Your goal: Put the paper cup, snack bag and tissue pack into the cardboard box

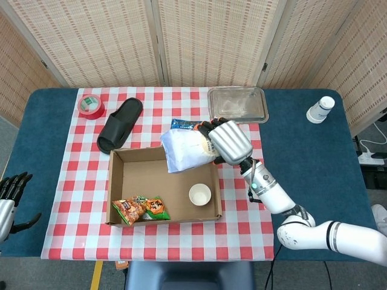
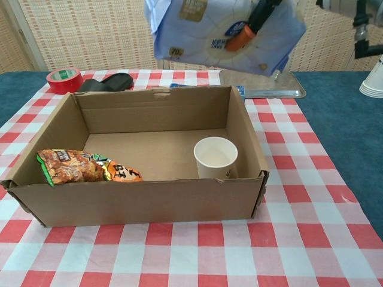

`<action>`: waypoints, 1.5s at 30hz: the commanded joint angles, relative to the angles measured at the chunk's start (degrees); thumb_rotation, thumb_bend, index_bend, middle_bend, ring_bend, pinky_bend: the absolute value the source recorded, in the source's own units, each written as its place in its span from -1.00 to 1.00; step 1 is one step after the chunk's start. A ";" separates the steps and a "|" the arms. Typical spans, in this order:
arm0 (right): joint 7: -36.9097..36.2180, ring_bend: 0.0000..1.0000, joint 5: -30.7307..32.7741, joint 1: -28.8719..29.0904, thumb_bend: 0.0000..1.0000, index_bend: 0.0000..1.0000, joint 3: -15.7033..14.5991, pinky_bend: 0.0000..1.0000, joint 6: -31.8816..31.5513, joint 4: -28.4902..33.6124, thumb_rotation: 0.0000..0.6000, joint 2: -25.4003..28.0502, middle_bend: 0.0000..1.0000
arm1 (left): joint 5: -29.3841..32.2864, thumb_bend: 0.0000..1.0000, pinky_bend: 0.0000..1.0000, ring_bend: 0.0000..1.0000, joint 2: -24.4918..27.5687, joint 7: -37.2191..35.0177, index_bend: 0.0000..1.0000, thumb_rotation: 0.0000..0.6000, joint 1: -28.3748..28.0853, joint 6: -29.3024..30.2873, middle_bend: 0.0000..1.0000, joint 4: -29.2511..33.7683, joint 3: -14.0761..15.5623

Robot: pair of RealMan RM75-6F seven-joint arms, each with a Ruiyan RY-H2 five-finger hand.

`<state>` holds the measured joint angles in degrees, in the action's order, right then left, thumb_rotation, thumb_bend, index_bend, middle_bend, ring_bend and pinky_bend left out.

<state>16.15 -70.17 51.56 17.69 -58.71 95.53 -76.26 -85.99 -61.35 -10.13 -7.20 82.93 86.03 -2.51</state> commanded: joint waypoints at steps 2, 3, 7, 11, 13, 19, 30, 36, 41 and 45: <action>-2.48 0.30 -2.34 0.70 -0.95 0.85 -1.60 0.66 0.11 -2.36 1.00 -4.01 0.27 | 0.05 -0.55 -1.00 -1.00 0.06 -0.34 -1.00 1.00 0.10 0.19 -1.00 -0.13 -0.06; -2.75 0.30 -2.35 0.93 -0.95 0.85 -1.70 0.66 0.40 -2.74 1.00 -4.74 0.27 | 0.07 -0.55 -1.00 -1.00 0.08 -0.47 -1.00 1.00 0.13 0.26 -1.00 -0.18 -0.09; -3.34 0.30 -2.42 1.69 -0.95 0.85 -1.68 0.66 0.98 -3.58 1.00 -6.75 0.27 | 0.22 -0.55 -1.00 -1.00 0.25 -1.21 -1.00 1.00 0.19 0.32 -1.00 -0.32 -0.20; -3.65 0.30 -1.50 2.67 -0.95 0.85 -1.22 0.66 2.00 -3.85 1.00 -8.52 0.27 | 0.23 -0.55 -1.00 -1.00 0.43 -1.82 -1.00 1.00 0.32 0.55 -1.00 -0.47 -0.26; -3.49 0.30 -1.45 3.12 -0.95 0.84 -1.20 0.66 2.34 -3.87 1.00 -9.32 0.27 | 0.06 -0.55 -1.00 -1.00 0.52 -2.06 -1.00 1.00 0.39 0.68 -1.00 -0.52 -0.20; -4.49 -0.36 0.07 4.49 -1.00 0.11 -2.13 -0.21 7.90 -2.06 1.00 -7.39 0.03 | -0.22 -0.55 -1.00 -1.00 0.58 -2.49 -1.00 1.00 0.56 1.19 -1.00 -0.73 -0.22; 0.81 -1.00 7.20 6.60 -1.00 -1.00 -2.55 -1.00 11.23 0.31 1.00 -5.52 -1.00 | -0.42 -0.55 -1.00 -1.00 0.86 -3.35 -1.00 1.00 0.59 1.18 -1.00 -0.75 -0.15; 1.60 -1.00 7.74 6.94 -1.00 -1.00 -2.78 -1.00 10.58 0.62 1.00 -5.83 -1.00 | -0.43 -0.55 -1.00 -1.00 0.94 -3.63 -1.00 1.00 0.66 1.36 -1.00 -0.74 -0.21; 1.65 -1.00 7.19 6.66 -1.00 -1.00 -2.51 -1.00 9.15 1.62 1.00 -5.19 -1.00 | -0.53 -0.55 -1.00 -1.00 0.93 -3.71 -1.00 1.00 0.64 1.34 -1.00 -0.81 -0.17; 2.75 -1.00 6.20 5.85 -1.00 -1.00 -2.42 -1.00 6.91 2.88 1.00 -3.46 -1.00 | -0.62 -0.55 -1.00 -1.00 0.94 -3.46 -1.00 1.00 0.59 1.25 -1.00 -0.72 -0.12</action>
<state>18.44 -63.55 57.75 15.26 -51.17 97.99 -80.29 -86.60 -60.42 -13.60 -6.60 84.19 85.30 -2.64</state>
